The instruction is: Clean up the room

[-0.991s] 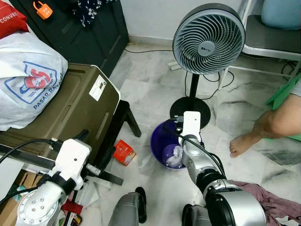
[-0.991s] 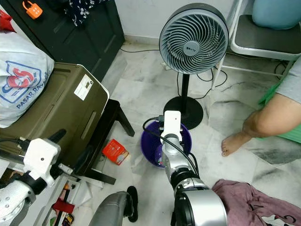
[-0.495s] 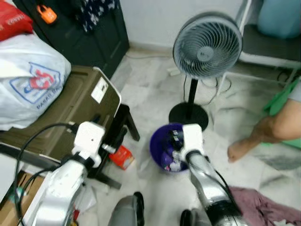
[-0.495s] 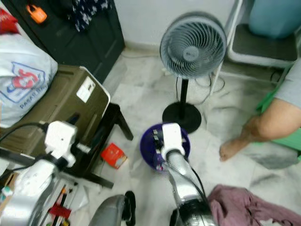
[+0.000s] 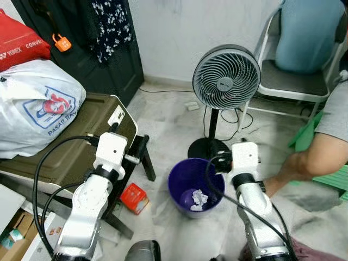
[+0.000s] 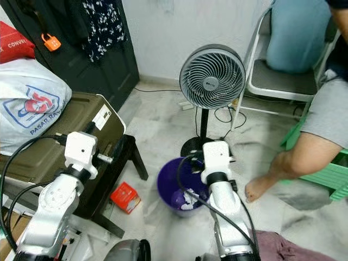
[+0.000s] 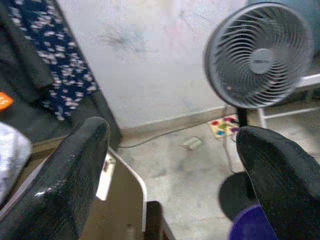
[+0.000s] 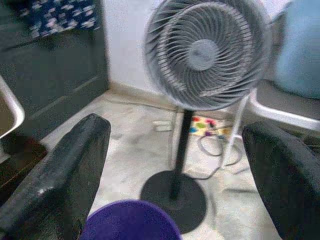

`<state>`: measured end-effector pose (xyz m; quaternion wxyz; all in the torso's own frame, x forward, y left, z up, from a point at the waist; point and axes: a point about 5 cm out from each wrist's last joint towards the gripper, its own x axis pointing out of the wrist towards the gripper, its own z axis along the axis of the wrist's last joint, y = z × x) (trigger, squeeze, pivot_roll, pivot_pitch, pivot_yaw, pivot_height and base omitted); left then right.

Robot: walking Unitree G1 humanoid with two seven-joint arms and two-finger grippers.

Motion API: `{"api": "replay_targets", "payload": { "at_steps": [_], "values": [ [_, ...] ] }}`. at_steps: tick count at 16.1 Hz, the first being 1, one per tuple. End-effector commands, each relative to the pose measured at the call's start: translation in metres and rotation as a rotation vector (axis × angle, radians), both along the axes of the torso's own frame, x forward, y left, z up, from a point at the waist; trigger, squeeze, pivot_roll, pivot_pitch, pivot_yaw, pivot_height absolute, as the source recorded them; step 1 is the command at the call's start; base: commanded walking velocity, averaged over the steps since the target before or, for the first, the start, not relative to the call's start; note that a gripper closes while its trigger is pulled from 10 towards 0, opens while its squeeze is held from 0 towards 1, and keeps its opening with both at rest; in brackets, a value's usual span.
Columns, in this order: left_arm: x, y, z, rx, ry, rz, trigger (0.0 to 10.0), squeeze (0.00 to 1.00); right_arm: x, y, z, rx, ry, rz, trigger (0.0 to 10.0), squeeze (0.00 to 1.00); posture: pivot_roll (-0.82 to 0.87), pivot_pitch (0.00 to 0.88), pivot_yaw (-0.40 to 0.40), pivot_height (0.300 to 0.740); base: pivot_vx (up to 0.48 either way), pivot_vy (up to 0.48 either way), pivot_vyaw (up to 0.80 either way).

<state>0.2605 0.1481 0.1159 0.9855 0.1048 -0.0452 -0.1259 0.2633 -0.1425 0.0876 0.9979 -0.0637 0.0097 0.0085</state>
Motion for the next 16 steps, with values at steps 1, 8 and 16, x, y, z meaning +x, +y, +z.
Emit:
{"api": "replay_targets", "payload": {
  "at_steps": [1, 8, 16],
  "values": [
    [0.003, 0.008, 0.0, 0.025, -0.021, 0.059, 10.0, 0.0, 0.0, -0.004, 0.006, 0.006, -0.029, -0.045, 10.0, 1.0, -0.02, 0.0, 0.091, 0.74, 0.0, 0.0, 0.0],
    [0.009, 0.012, -0.015, -0.012, -0.019, 0.167, 10.0, 0.0, 0.004, -0.001, 0.007, -0.016, -0.014, -0.01, 10.0, 0.0, -0.02, 0.0, 0.053, 0.74, 0.0, 0.0, 0.23],
    [0.009, 0.003, -0.018, -0.05, -0.018, 0.147, 10.0, 0.0, 0.015, 0.005, 0.014, 0.013, -0.021, 0.042, 10.0, 0.0, -0.02, 0.0, 0.03, 0.74, 0.0, 0.0, 0.78]
  ]
}}
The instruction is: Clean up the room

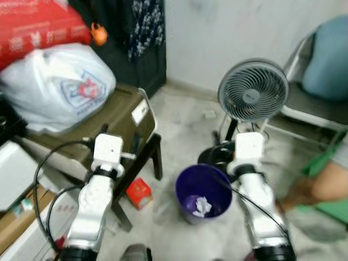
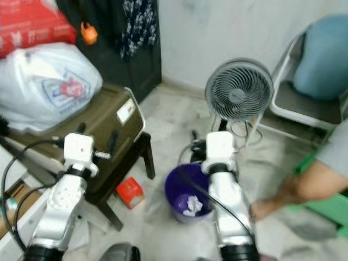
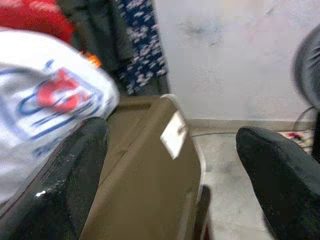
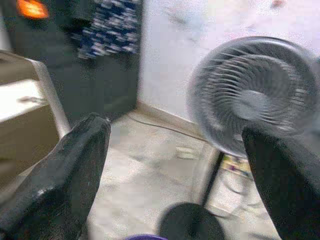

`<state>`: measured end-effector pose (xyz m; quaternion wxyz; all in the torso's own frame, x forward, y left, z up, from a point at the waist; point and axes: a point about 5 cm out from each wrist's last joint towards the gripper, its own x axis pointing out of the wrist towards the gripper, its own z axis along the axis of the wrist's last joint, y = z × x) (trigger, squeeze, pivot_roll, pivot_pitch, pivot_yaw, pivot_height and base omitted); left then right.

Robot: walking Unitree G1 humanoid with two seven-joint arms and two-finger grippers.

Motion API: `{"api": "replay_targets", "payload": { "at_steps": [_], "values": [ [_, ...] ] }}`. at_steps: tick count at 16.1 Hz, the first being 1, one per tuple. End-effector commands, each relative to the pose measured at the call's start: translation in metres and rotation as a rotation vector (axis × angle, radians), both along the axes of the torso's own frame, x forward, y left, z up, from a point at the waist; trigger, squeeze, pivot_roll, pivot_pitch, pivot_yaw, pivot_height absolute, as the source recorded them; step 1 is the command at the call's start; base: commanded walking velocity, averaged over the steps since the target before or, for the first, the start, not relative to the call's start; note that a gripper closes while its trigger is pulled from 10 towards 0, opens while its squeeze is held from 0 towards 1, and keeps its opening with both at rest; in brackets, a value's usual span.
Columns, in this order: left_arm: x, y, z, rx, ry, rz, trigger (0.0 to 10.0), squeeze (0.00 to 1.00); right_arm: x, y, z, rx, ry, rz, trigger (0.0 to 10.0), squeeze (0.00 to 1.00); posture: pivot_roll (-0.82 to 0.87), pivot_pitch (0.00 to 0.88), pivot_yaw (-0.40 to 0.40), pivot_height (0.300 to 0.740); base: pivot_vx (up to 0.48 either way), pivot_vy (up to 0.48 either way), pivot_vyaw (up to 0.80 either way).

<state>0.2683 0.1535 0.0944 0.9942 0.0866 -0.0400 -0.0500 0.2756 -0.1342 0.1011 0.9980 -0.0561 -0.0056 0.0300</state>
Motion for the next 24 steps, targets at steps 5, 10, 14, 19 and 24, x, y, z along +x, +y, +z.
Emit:
{"api": "replay_targets", "payload": {
  "at_steps": [5, 10, 14, 19, 24],
  "values": [
    [0.004, 0.0009, 0.0025, 0.0, -0.026, 0.049, 10.0, 0.0, 0.006, -0.0015, 0.0029, -0.002, 0.001, 0.026, 10.0, 0.0, -0.02, 0.0, 0.018, 0.74, 0.0, 0.0, 0.77],
    [0.0043, -0.0013, 0.0016, -0.007, -0.026, 0.045, 10.0, 0.0, 0.0072, -0.0014, 0.003, 0.003, 0.004, 0.041, 10.0, 0.0, -0.01, 0.0, 0.007, 0.74, 0.0, 0.0, 0.77],
    [0.0033, 0.0006, 0.0011, -0.005, -0.025, 0.056, 10.0, 0.0, 0.008, -0.0008, 0.0025, 0.005, 0.008, 0.053, 10.0, 0.0, -0.01, 0.0, 0.0, 0.74, 0.0, 0.0, 0.76],
    [0.0018, 0.0031, 0.0005, 0.009, -0.023, 0.058, 10.0, 0.0, 0.0077, -0.0001, 0.0021, 0.021, 0.011, 0.06, 10.0, 0.0, -0.01, 0.0, 0.004, 0.74, 0.0, 0.0, 0.74],
    [0.0026, 0.0042, 0.0005, 0.015, -0.019, 0.059, 10.0, 0.0, 0.0077, 0.0001, 0.0008, 0.024, 0.016, 0.058, 10.0, 0.0, 0.0, 0.0, 0.007, 0.74, 0.0, 0.0, 0.71]
  ]
}}
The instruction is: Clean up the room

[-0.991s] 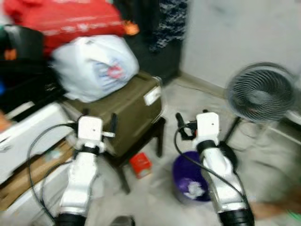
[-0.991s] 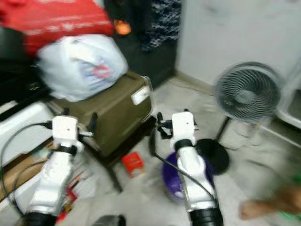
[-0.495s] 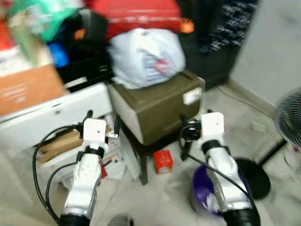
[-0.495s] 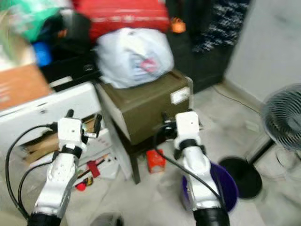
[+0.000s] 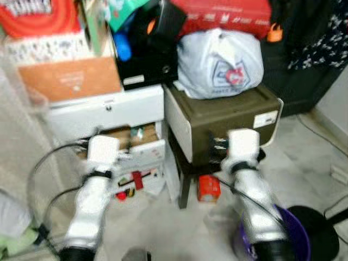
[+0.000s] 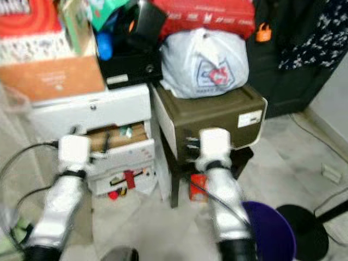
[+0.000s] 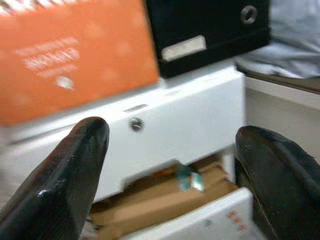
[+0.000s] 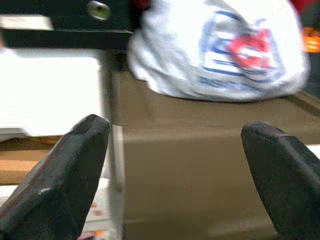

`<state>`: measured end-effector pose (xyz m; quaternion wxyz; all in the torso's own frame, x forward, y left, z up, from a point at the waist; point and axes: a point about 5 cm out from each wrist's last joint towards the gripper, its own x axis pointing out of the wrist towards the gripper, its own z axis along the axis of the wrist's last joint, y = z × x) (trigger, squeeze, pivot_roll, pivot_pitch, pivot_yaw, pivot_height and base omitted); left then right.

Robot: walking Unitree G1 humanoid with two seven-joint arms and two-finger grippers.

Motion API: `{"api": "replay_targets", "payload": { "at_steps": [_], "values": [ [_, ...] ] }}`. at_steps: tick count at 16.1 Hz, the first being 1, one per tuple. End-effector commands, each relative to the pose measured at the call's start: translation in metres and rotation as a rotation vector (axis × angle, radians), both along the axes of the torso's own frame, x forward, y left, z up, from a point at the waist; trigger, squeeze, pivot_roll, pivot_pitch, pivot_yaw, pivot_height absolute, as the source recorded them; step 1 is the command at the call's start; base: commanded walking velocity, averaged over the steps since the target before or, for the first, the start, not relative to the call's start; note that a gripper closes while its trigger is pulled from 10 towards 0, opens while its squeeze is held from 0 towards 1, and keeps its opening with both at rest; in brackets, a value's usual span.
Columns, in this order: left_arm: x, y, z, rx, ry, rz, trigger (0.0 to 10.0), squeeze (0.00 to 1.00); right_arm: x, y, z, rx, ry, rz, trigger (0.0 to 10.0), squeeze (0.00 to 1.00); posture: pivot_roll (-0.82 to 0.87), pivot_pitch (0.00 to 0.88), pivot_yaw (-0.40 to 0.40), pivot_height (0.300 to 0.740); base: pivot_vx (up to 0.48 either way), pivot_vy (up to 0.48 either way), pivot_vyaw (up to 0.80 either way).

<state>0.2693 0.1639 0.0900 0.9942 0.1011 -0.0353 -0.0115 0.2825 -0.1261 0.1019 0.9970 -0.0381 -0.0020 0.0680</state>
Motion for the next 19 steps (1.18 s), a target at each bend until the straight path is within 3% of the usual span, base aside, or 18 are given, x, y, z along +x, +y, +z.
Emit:
{"api": "replay_targets", "payload": {
  "at_steps": [1, 4, 6, 8, 19],
  "values": [
    [0.002, -0.006, 0.005, -0.009, -0.02, -0.02, 10.0, 0.0, 0.001, -0.008, 0.0, -0.01, 0.002, -0.019, 10.0, 0.0, 0.0, 0.0, 0.008, 0.74, 0.0, 0.0, 0.71],
    [0.002, -0.006, 0.005, -0.004, -0.019, -0.021, 10.0, 0.0, 0.001, -0.012, -0.003, 0.004, 0.017, -0.06, 10.0, 0.0, 0.0, 0.0, 0.009, 0.74, 0.0, 0.0, 0.43],
    [0.002, -0.006, 0.005, -0.007, -0.019, -0.019, 10.0, 0.0, 0.0, -0.016, -0.014, 0.025, 0.099, -0.105, 10.0, 0.0, 0.0, 0.0, 0.01, 0.74, 0.0, 0.0, 0.0],
    [0.002, -0.007, 0.005, -0.008, -0.018, -0.02, 10.0, 0.0, 0.0, -0.018, -0.017, 0.027, 0.117, -0.116, 10.0, 0.0, 0.0, 0.0, 0.011, 0.74, 0.0, 0.0, 0.0],
    [0.003, -0.01, 0.004, -0.022, 0.003, -0.056, 10.0, 0.0, 0.001, -0.01, -0.009, 0.024, 0.064, -0.064, 10.0, 0.0, -0.01, 0.0, 0.014, 0.74, 0.0, 0.0, 0.0]
  ]
}}
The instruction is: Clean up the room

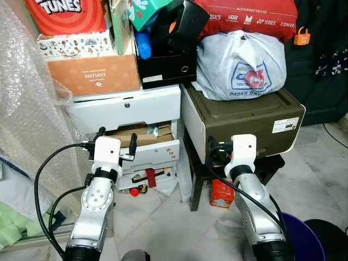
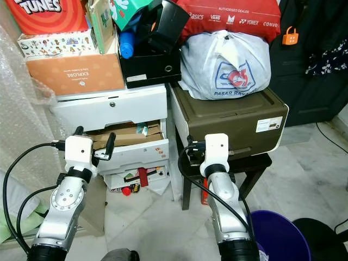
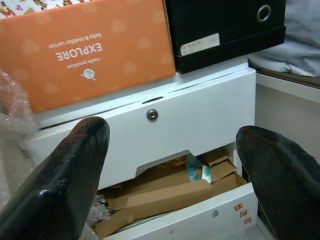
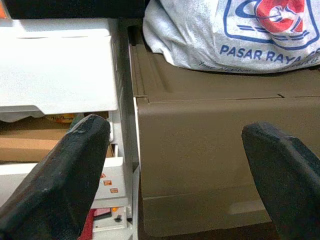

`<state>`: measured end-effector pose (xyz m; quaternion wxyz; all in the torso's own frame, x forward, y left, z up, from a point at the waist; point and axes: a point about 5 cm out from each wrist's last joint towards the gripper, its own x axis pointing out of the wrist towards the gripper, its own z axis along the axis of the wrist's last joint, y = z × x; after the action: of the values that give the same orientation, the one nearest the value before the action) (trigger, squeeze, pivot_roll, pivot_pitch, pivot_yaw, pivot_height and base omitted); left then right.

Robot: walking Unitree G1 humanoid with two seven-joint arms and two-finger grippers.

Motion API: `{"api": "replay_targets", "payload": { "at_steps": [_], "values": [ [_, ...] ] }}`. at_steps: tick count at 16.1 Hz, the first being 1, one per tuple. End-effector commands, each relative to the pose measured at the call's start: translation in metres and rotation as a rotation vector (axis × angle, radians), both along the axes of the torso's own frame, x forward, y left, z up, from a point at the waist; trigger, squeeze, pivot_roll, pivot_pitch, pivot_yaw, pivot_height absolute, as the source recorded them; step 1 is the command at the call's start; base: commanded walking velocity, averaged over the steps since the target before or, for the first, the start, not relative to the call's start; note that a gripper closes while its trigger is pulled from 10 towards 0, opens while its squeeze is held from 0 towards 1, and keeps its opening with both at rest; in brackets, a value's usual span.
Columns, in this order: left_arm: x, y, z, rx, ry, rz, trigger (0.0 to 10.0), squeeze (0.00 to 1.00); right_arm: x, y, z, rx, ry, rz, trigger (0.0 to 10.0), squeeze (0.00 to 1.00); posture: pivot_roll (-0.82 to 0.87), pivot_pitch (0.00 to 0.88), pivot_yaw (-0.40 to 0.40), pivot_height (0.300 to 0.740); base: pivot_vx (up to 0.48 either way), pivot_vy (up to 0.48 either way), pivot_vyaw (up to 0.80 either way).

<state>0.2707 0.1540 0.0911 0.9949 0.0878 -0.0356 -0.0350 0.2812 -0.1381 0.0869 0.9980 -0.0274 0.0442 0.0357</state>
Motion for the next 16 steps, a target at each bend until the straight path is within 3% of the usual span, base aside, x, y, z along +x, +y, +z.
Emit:
{"api": "replay_targets", "payload": {
  "at_steps": [1, 14, 16],
  "values": [
    [0.0009, -0.0004, 0.0029, 0.003, -0.003, -0.018, 10.0, 0.0, 0.0022, 0.0031, 0.0065, 0.0, -0.031, 0.011, 10.0, 0.0, -0.01, 0.0, 0.014, 0.74, 0.0, 0.0, 0.0],
    [0.0005, -0.0032, 0.0033, -0.013, 0.001, -0.057, 10.0, 0.0, 0.0033, 0.0057, 0.0081, -0.013, -0.048, 0.029, 10.0, 0.0, 0.0, 0.0, 0.013, 0.74, 0.297, 0.0, 0.0],
    [-0.0001, -0.0027, 0.0035, -0.017, -0.002, -0.053, 10.0, 0.0, 0.0035, 0.0061, 0.0078, -0.016, -0.048, 0.032, 10.0, 0.0, 0.0, 0.0, 0.01, 0.74, 0.0, 0.0, 0.0]
  ]
}}
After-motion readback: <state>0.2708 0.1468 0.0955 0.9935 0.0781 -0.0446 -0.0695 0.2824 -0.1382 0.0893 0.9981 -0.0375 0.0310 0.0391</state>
